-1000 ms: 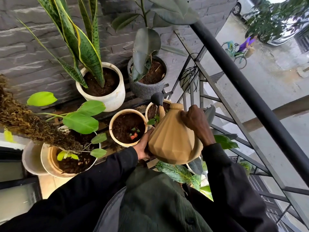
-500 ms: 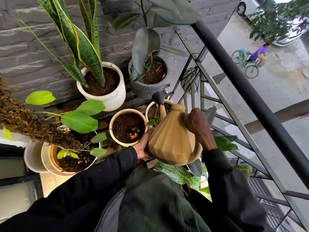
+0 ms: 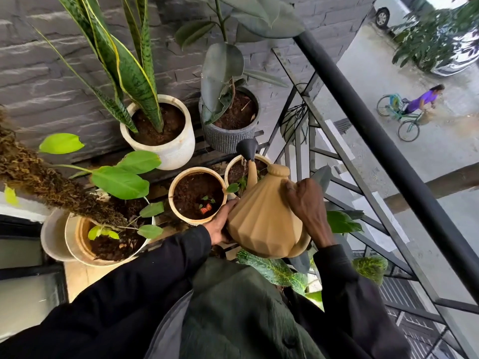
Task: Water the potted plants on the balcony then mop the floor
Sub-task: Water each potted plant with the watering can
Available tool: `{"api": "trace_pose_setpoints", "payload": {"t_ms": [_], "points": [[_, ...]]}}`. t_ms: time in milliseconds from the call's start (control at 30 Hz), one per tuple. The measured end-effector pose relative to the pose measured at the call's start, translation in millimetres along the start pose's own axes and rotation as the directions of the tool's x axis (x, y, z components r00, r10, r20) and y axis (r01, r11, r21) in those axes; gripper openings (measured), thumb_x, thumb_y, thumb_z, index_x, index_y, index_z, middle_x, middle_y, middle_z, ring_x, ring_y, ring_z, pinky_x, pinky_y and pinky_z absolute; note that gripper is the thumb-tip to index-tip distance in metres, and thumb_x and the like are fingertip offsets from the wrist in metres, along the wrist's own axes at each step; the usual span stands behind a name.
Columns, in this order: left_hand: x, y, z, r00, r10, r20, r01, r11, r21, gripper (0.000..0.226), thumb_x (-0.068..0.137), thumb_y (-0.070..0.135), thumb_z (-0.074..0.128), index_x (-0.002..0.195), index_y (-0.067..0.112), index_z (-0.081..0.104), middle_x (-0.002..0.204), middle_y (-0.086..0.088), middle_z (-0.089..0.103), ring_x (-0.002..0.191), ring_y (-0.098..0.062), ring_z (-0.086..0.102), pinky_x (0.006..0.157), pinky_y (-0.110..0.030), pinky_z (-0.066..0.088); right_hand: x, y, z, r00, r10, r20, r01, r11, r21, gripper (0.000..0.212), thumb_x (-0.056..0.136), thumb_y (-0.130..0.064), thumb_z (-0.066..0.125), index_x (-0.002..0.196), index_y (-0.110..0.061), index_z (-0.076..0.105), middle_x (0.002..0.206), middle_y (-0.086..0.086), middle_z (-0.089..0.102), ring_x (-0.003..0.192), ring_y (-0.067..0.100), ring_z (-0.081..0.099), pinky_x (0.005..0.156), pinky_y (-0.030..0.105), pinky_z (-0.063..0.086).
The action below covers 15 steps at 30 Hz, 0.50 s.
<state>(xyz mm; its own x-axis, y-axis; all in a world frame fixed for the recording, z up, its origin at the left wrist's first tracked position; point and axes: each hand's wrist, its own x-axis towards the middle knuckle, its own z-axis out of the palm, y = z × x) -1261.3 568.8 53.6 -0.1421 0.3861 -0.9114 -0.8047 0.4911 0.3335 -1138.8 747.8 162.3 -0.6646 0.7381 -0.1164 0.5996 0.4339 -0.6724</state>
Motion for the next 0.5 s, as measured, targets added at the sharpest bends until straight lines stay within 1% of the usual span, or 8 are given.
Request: {"api": "trace_pose_setpoints", "payload": {"t_ms": [100,167,233,333,367,433,467,500], "points": [[-5,-3,4,1.000,0.017,0.004,-0.017,1.000,-0.009,0.076,0.078,0.081,0.059,0.124,0.021,0.070,0.123,-0.015,0.071,0.122,-0.035,0.060,0.105,-0.049,0.047,-8,1,-6,0.999,-0.048,-0.011,0.048,0.999,0.019,0.051,0.101,-0.024,0.066,0.058,-0.014,0.040,0.049,-0.004,0.026,0.046,0.013,0.021,0.046,0.023,0.021],[-6,-5,4,0.999,0.045,-0.012,-0.045,0.999,-0.023,0.083,0.069,0.083,0.064,0.125,0.023,0.070,0.123,-0.015,0.072,0.122,-0.035,0.061,0.109,-0.053,0.045,-14,6,-7,0.997,-0.081,-0.017,0.081,0.996,0.046,0.053,0.102,-0.027,0.065,0.057,-0.014,0.040,0.049,-0.004,0.025,0.046,0.012,0.019,0.043,0.019,0.020],[-3,-8,3,0.998,0.051,-0.030,-0.052,0.998,-0.022,0.088,0.061,0.084,0.069,0.126,0.024,0.071,0.122,-0.013,0.074,0.121,-0.035,0.062,0.110,-0.056,0.043,-21,9,-9,0.995,-0.094,-0.037,0.096,0.994,0.058,0.053,0.102,-0.033,0.064,0.057,-0.016,0.040,0.050,-0.005,0.025,0.045,0.011,0.019,0.042,0.021,0.024],[-16,-6,9,0.998,0.054,-0.022,-0.055,0.997,-0.051,0.075,0.075,0.079,0.065,0.125,0.023,0.071,0.122,-0.013,0.073,0.121,-0.032,0.063,0.110,-0.051,0.045,-30,14,-10,0.994,-0.096,-0.054,0.101,0.992,0.081,0.055,0.102,-0.034,0.064,0.057,-0.020,0.037,0.051,-0.007,0.025,0.046,0.012,0.018,0.042,0.020,0.026],[-19,-6,11,0.998,0.058,-0.011,-0.059,0.997,-0.058,0.068,0.082,0.076,0.061,0.123,0.022,0.071,0.121,-0.013,0.073,0.118,-0.031,0.063,0.106,-0.047,0.047,-33,17,-11,0.994,-0.094,-0.058,0.098,0.992,0.083,0.055,0.102,-0.036,0.063,0.057,-0.020,0.038,0.051,-0.007,0.025,0.046,0.012,0.018,0.042,0.019,0.025],[-24,-6,14,0.997,0.072,0.003,-0.072,0.996,-0.060,0.053,0.093,0.067,0.054,0.115,0.022,0.070,0.116,-0.012,0.072,0.109,-0.028,0.064,0.091,-0.039,0.051,-37,21,-11,0.995,-0.074,-0.066,0.079,0.993,0.088,0.055,0.102,-0.040,0.064,0.057,-0.018,0.041,0.051,-0.004,0.028,0.046,0.014,0.020,0.045,0.019,0.021],[-29,-5,16,0.997,0.079,0.010,-0.078,0.995,-0.069,0.047,0.096,0.064,0.052,0.111,0.023,0.069,0.112,-0.010,0.072,0.103,-0.027,0.065,0.084,-0.037,0.051,-40,22,-11,0.995,-0.064,-0.076,0.071,0.993,0.097,0.056,0.102,-0.041,0.064,0.057,-0.018,0.041,0.050,-0.003,0.030,0.046,0.014,0.021,0.045,0.023,0.023],[-31,-5,17,0.996,0.082,0.018,-0.081,0.994,-0.076,0.045,0.098,0.062,0.051,0.110,0.023,0.069,0.108,-0.010,0.072,0.099,-0.026,0.065,0.079,-0.036,0.050,-43,22,-10,0.995,-0.058,-0.085,0.067,0.992,0.107,0.056,0.102,-0.041,0.065,0.056,-0.018,0.040,0.050,-0.003,0.031,0.045,0.013,0.022,0.044,0.023,0.024]]}}
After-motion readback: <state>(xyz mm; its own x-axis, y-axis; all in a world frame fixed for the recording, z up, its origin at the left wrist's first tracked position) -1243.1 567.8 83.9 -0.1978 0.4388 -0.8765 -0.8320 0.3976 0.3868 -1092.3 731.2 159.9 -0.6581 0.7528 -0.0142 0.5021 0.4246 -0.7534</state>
